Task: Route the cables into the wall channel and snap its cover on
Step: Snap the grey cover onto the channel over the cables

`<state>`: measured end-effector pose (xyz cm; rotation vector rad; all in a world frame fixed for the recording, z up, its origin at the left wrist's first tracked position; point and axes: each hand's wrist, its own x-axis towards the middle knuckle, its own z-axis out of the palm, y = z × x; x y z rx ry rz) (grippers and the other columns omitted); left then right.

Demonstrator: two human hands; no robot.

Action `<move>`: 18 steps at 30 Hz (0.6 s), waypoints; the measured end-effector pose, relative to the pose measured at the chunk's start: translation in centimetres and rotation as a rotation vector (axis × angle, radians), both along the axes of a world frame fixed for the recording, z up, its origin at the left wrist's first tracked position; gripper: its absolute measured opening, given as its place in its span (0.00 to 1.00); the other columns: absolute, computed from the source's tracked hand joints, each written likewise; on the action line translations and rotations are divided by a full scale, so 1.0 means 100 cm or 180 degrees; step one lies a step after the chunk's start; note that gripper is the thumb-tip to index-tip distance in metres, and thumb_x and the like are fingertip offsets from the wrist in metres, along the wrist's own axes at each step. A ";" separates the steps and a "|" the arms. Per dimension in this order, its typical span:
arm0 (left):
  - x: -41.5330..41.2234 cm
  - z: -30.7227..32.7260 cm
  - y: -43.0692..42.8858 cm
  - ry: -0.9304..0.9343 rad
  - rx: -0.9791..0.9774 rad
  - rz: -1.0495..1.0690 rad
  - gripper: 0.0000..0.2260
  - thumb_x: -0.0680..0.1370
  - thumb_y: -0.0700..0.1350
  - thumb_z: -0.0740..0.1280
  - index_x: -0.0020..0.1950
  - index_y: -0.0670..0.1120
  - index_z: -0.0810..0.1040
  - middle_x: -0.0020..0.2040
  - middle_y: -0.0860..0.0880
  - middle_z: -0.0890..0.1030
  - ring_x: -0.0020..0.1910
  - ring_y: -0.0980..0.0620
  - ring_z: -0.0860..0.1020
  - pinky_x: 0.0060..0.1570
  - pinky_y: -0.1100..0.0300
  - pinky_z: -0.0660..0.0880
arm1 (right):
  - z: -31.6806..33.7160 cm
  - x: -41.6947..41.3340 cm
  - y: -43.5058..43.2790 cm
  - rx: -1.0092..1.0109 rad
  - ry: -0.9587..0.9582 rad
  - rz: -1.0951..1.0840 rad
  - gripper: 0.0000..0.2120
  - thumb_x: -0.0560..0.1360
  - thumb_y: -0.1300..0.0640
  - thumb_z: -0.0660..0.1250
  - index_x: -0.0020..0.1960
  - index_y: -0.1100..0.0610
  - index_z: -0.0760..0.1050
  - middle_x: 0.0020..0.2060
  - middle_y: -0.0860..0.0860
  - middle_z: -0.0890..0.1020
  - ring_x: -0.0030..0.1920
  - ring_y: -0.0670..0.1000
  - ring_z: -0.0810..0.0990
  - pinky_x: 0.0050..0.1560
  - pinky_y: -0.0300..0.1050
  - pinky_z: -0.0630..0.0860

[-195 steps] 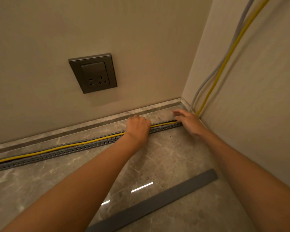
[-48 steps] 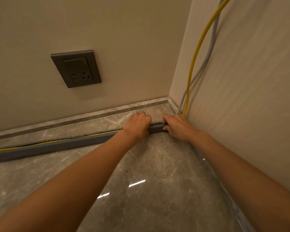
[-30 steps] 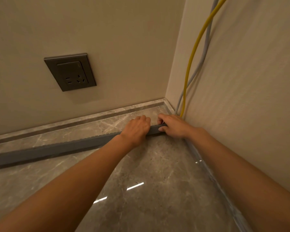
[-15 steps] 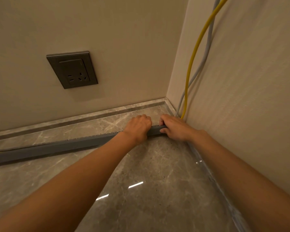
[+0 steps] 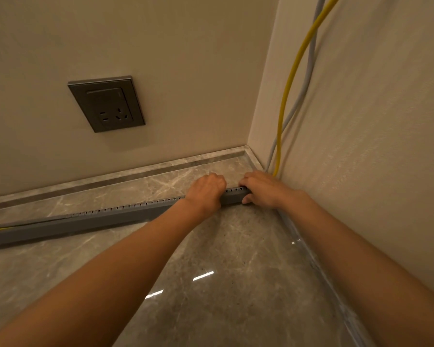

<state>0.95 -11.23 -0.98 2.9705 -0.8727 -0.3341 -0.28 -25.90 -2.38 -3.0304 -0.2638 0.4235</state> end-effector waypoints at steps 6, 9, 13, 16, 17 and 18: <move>0.001 -0.003 0.000 -0.0221 -0.0041 0.0003 0.16 0.77 0.42 0.65 0.62 0.38 0.71 0.62 0.40 0.73 0.62 0.42 0.72 0.59 0.51 0.71 | -0.001 -0.001 -0.002 0.0248 -0.0037 -0.0123 0.16 0.72 0.54 0.69 0.58 0.59 0.76 0.56 0.57 0.77 0.57 0.58 0.75 0.56 0.50 0.70; 0.003 -0.007 0.000 0.0109 -0.0071 0.0081 0.15 0.78 0.45 0.64 0.63 0.39 0.73 0.63 0.40 0.73 0.61 0.42 0.73 0.57 0.51 0.72 | -0.003 -0.001 -0.004 0.0322 -0.0091 -0.0148 0.17 0.71 0.54 0.70 0.58 0.58 0.77 0.55 0.57 0.78 0.56 0.58 0.75 0.55 0.49 0.71; 0.004 -0.008 -0.003 0.0220 -0.0071 0.0068 0.15 0.79 0.43 0.63 0.62 0.38 0.74 0.62 0.39 0.75 0.60 0.41 0.75 0.56 0.51 0.73 | -0.004 -0.001 -0.004 0.0348 -0.0141 -0.0155 0.17 0.71 0.54 0.70 0.58 0.58 0.77 0.54 0.57 0.78 0.56 0.58 0.75 0.54 0.49 0.71; 0.003 -0.009 -0.003 0.0141 -0.0106 0.0074 0.14 0.78 0.42 0.63 0.61 0.37 0.75 0.61 0.39 0.76 0.58 0.41 0.76 0.55 0.52 0.73 | -0.004 -0.002 -0.003 0.0347 -0.0152 -0.0153 0.17 0.71 0.54 0.70 0.58 0.57 0.77 0.54 0.57 0.78 0.56 0.58 0.75 0.54 0.49 0.71; 0.003 -0.009 -0.004 0.0128 -0.0116 0.0082 0.13 0.78 0.42 0.63 0.60 0.37 0.76 0.60 0.39 0.77 0.58 0.41 0.76 0.55 0.52 0.74 | -0.004 -0.002 -0.003 0.0348 -0.0158 -0.0161 0.17 0.71 0.54 0.70 0.58 0.57 0.77 0.54 0.57 0.78 0.56 0.58 0.75 0.54 0.49 0.71; 0.003 -0.009 -0.004 0.0120 -0.0127 0.0088 0.13 0.78 0.42 0.63 0.60 0.37 0.76 0.60 0.38 0.77 0.57 0.41 0.76 0.54 0.51 0.74 | -0.005 -0.002 -0.003 0.0347 -0.0166 -0.0160 0.17 0.71 0.54 0.70 0.58 0.57 0.77 0.54 0.57 0.78 0.56 0.58 0.75 0.53 0.49 0.71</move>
